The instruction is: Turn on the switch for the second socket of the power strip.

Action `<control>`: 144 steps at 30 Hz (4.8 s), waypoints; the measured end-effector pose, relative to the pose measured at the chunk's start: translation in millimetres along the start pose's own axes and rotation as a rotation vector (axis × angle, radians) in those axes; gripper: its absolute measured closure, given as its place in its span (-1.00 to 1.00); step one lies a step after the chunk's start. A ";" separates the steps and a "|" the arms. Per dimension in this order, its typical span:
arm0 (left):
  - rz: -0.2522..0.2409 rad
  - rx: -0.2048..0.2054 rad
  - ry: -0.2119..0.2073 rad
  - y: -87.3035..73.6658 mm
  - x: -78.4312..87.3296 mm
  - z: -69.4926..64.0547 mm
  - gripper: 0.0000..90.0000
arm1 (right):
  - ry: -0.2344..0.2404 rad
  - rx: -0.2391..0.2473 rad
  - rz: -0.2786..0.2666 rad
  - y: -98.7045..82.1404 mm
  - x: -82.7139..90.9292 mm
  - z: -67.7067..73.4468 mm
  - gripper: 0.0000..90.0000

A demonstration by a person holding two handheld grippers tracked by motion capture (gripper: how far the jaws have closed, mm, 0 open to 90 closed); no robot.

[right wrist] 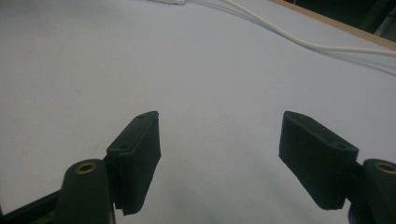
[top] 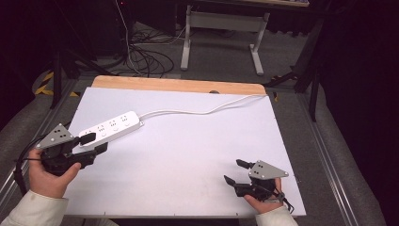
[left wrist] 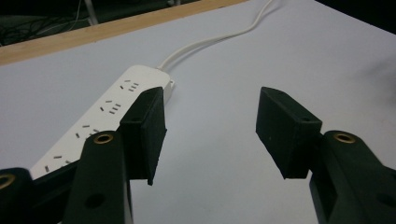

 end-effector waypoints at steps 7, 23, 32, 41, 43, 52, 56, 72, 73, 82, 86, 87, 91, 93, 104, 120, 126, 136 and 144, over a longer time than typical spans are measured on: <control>0.006 -0.018 0.013 10.3 -0.1 5.3 -0.07 | 0.000 0.001 0.001 0.0 0.0 0.1 -0.33; 0.020 -0.022 0.034 26.1 -16.3 17.4 -0.08 | 0.002 0.001 -0.002 0.2 0.2 0.6 -0.33; 0.004 -0.005 0.012 30.7 -32.9 24.4 -0.11 | 0.002 0.004 -0.002 0.3 0.2 0.7 -0.33; 0.005 0.012 0.047 30.5 -48.5 35.7 -0.06 | 0.003 0.005 -0.003 0.4 0.3 1.1 -0.33; 0.007 0.018 0.062 30.0 -52.6 37.9 -0.01 | 0.003 0.007 -0.002 0.3 0.3 1.2 -0.33; 0.046 0.059 0.075 24.4 -72.7 46.7 0.55 | 0.006 0.009 -0.002 0.3 0.2 1.4 -0.33; 0.061 0.050 0.088 21.3 -79.9 50.1 0.75 | 0.006 0.009 -0.002 0.2 0.2 1.5 -0.33; 0.141 0.044 0.123 4.2 -107.1 60.8 0.99 | 0.005 0.012 -0.002 -0.2 -0.1 0.6 -0.34; 0.148 0.046 0.122 3.0 -108.8 60.7 0.99 | 0.004 0.011 -0.002 -0.1 -0.1 0.5 -0.34; 0.202 0.042 0.118 -7.4 -121.5 63.4 0.99 | 0.004 0.010 -0.001 -0.3 0.5 0.5 -0.34; 0.235 0.029 0.115 -12.9 -126.6 62.5 0.99 | 0.006 0.014 -0.001 -0.2 0.1 0.6 -0.34; 0.235 0.029 0.115 -12.9 -126.6 62.5 0.99 | 0.006 0.012 0.000 -0.4 0.2 0.8 -0.34; 0.261 0.028 0.128 -17.7 -130.6 64.8 0.99 | 0.005 0.013 -0.001 -0.3 0.2 0.7 -0.34; 0.268 0.034 0.128 -18.7 -131.3 64.4 0.99 | 0.006 0.013 0.000 -0.4 0.2 0.8 -0.34; 0.306 0.023 0.125 -25.2 -136.8 63.0 0.99 | 0.005 0.016 0.003 -0.8 -0.1 0.5 -0.34; 0.304 0.010 0.153 -27.6 -140.3 64.2 0.99 | 0.006 0.017 0.002 -0.8 -0.3 0.7 -0.34; 0.301 -0.013 0.164 -27.8 -140.9 65.0 0.99 | 0.005 0.015 0.004 -1.0 -0.2 0.8 -0.34; 0.298 -0.033 0.179 -28.1 -141.1 63.7 0.99 | 0.006 0.013 0.002 -1.0 -0.5 1.1 -0.34; 0.294 -0.034 0.189 -28.9 -141.4 63.5 0.99 | 0.005 0.009 0.004 -1.4 0.0 1.4 -0.34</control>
Point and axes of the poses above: each handheld gripper's, and its own axes: x roughly backward along the jaws, y roughly out of its top, z roughly to its left, the point moved 10 cm from there along -x, roughly forward along the jaws, and after that the axes turned 8 degrees about y, right-handed, at the moved point
